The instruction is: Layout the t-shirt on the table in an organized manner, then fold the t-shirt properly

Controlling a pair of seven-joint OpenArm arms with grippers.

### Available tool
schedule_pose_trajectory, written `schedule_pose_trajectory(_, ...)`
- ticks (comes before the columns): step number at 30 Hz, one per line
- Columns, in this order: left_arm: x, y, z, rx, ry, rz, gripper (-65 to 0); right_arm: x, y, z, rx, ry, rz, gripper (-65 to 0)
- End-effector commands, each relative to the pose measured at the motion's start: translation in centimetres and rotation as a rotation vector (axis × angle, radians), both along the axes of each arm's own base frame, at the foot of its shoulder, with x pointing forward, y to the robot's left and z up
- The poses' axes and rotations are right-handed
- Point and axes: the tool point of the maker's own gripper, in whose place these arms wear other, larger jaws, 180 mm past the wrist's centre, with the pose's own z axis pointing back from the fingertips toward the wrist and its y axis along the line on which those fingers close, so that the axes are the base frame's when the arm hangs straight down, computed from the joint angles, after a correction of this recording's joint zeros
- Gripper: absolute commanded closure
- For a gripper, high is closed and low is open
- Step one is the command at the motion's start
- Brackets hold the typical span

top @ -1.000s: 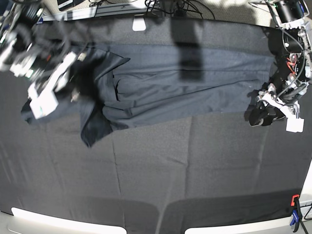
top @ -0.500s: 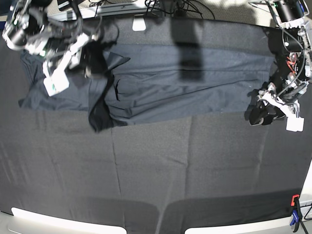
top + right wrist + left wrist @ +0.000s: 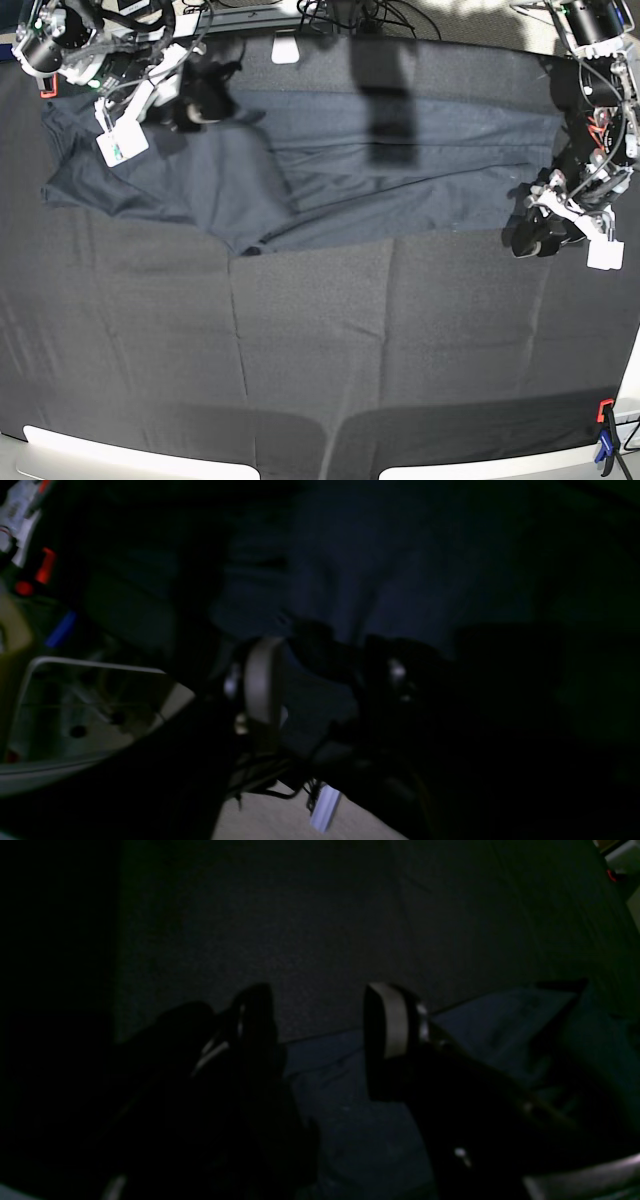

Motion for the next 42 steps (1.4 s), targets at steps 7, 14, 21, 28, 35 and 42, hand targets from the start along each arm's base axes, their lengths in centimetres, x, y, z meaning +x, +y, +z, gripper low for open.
schedule_pose_trajectory(7, 0.7, 0.8, 1.8, 0.013, -0.058, -0.002, -27.6, 0.8, 2.7, 4.7, 0.257, -0.123, 0.035, -27.6)
schedule_pose_trajectory(14, -1.0, 5.4, 2.7, 0.031, -0.058, 0.066, -27.6, 3.2, 1.6, 4.4, 0.133, -0.174, 0.028, -27.6)
schedule_pose_trajectory(21, -5.4, 6.4, -0.1, -0.018, 0.051, 0.104, -28.2, 5.1, 1.1, 5.0, 0.077, -0.216, 0.033, -27.6)
schedule_pose_trajectory(28, -7.0, 5.2, -1.6, -0.147, 0.139, 0.072, -28.2, 5.1, 1.1, 5.1, 0.077, -0.218, 0.033, -27.6)
schedule_pose_trajectory(35, -8.6, 3.4, -2.4, -0.192, 0.24, -0.021, -28.2, 5.2, 1.1, 5.1, 0.077, -0.22, 0.032, -27.6)
schedule_pose_trajectory(42, -7.7, 3.9, -3.1, -0.112, 0.215, 0.014, -28.2, 5.2, 1.1, 5.1, 0.079, -0.222, 0.032, -27.6)
